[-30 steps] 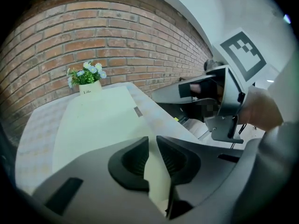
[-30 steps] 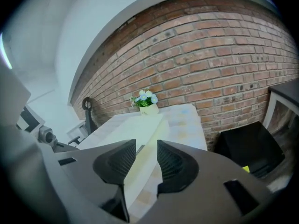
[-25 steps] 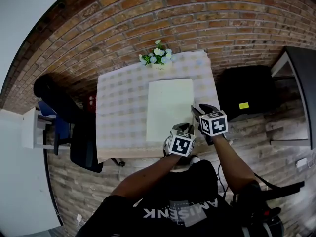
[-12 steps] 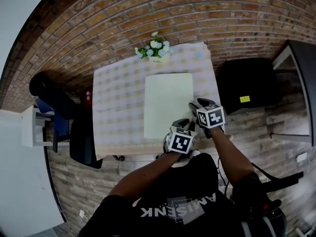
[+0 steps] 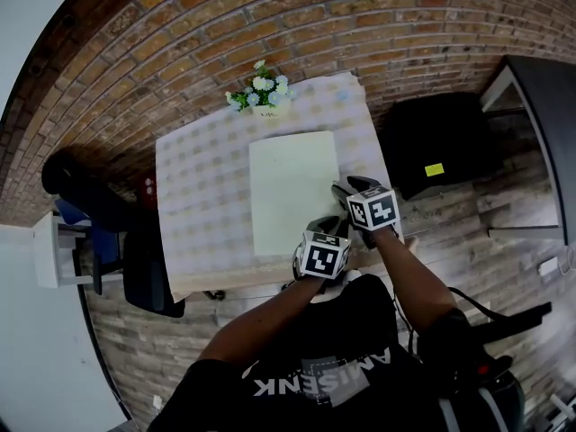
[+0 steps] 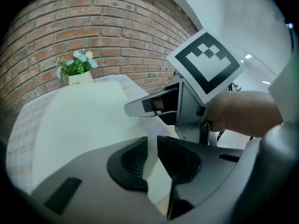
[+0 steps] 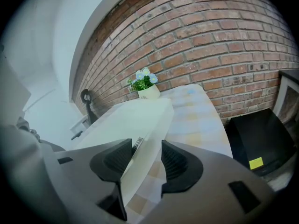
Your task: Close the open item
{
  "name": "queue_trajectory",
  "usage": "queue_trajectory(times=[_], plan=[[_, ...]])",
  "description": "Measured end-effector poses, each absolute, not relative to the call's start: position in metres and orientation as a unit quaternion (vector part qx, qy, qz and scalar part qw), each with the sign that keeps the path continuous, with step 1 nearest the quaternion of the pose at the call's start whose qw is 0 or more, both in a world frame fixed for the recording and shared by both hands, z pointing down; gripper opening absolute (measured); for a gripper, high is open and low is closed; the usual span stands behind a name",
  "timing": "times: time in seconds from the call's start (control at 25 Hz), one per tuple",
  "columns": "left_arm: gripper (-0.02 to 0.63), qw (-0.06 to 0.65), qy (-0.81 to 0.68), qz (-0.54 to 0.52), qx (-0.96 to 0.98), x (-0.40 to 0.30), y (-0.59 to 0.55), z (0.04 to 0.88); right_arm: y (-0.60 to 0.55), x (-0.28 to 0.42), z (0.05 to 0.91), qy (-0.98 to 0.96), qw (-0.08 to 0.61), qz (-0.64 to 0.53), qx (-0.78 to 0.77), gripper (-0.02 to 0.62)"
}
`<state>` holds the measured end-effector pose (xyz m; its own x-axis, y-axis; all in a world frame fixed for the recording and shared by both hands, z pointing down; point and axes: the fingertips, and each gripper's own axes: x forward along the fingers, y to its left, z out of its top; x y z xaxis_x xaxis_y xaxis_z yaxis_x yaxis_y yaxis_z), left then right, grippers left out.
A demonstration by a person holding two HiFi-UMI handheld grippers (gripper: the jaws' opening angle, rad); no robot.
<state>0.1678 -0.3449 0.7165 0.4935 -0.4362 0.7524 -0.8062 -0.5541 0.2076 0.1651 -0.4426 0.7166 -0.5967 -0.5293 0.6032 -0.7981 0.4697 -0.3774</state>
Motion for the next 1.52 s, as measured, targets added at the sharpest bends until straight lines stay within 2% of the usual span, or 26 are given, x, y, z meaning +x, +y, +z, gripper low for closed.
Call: queue_trajectory(times=[0.64, 0.84, 1.16, 1.4, 1.44, 1.52], plan=[[0.077, 0.31, -0.324, 0.298, 0.842, 0.168, -0.339, 0.706, -0.44, 0.176, 0.73, -0.798, 0.157, 0.412, 0.411, 0.249], [0.077, 0.328, -0.272, 0.239, 0.872, 0.167, -0.333, 0.683, -0.439, 0.18, 0.73, -0.786, 0.157, 0.416, 0.43, 0.259], [0.077, 0.293, -0.31, 0.19, 0.884, 0.103, -0.349, 0.64, -0.428, 0.186, 0.716, -0.771, 0.198, 0.394, 0.459, 0.258], [0.075, 0.246, -0.349, 0.157, 0.891, 0.041, -0.365, 0.601, -0.424, 0.169, 0.666, -0.789, 0.173, 0.35, 0.474, 0.256], [0.075, 0.242, -0.357, 0.149, 0.89, 0.03, -0.367, 0.594, -0.422, 0.164, 0.654, -0.795, 0.171, 0.339, 0.473, 0.247], [0.075, 0.24, -0.372, 0.131, 0.887, 0.009, -0.37, 0.579, -0.418, 0.156, 0.631, -0.804, 0.163, 0.318, 0.475, 0.169]])
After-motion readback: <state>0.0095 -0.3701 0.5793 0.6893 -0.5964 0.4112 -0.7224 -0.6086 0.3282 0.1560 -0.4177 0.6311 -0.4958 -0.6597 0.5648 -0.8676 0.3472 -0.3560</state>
